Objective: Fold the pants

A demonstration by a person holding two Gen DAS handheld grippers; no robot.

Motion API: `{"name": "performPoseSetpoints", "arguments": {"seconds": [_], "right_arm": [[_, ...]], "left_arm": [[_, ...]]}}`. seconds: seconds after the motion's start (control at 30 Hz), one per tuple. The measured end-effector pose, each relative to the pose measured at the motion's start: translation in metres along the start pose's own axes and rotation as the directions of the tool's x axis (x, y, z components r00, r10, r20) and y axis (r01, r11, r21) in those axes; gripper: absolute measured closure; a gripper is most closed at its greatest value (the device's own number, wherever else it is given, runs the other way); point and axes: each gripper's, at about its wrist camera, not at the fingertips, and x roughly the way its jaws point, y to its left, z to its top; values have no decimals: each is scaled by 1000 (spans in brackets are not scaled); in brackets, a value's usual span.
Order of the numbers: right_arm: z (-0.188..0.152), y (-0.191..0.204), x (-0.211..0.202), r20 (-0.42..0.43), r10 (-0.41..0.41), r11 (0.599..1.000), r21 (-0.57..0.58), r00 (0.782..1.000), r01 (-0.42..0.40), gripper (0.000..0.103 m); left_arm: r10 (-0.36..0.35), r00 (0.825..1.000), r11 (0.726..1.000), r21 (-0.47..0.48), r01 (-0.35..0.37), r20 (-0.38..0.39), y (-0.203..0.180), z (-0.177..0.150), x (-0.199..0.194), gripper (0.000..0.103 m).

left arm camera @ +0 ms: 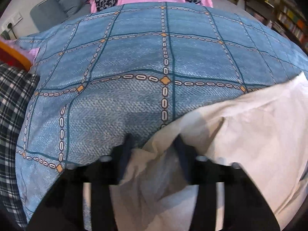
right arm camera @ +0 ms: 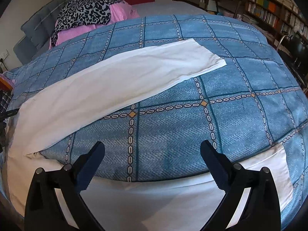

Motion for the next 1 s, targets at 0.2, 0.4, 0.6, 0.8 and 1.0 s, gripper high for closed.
{"name": "performPoseSetpoints", "arguments": {"seconds": [0.2, 0.4, 0.6, 0.8, 1.0], "right_arm": [[0, 6, 1, 1, 0, 1000, -2, 1000, 0, 5], [0, 9, -1, 7, 4, 1000, -8, 1000, -4, 5], [12, 1, 2, 35, -24, 999, -24, 999, 25, 5], [68, -33, 27, 75, -113, 993, -26, 991, 115, 5], [146, -81, 69, 88, -116, 993, -4, 989, 116, 5]], "left_arm": [[-54, 997, 996, -71, 59, 60, 17, -11, -20, 81], [-29, 997, 999, -35, 31, 71, 8, -17, -28, 87], [-25, 995, 1000, -12, 26, 99, -1, -21, -46, 89], [-18, 995, 1000, -1, 19, 95, -7, -27, -48, 89], [-7, 997, 1000, -7, 8, 81, -9, -30, -45, 89]]}}
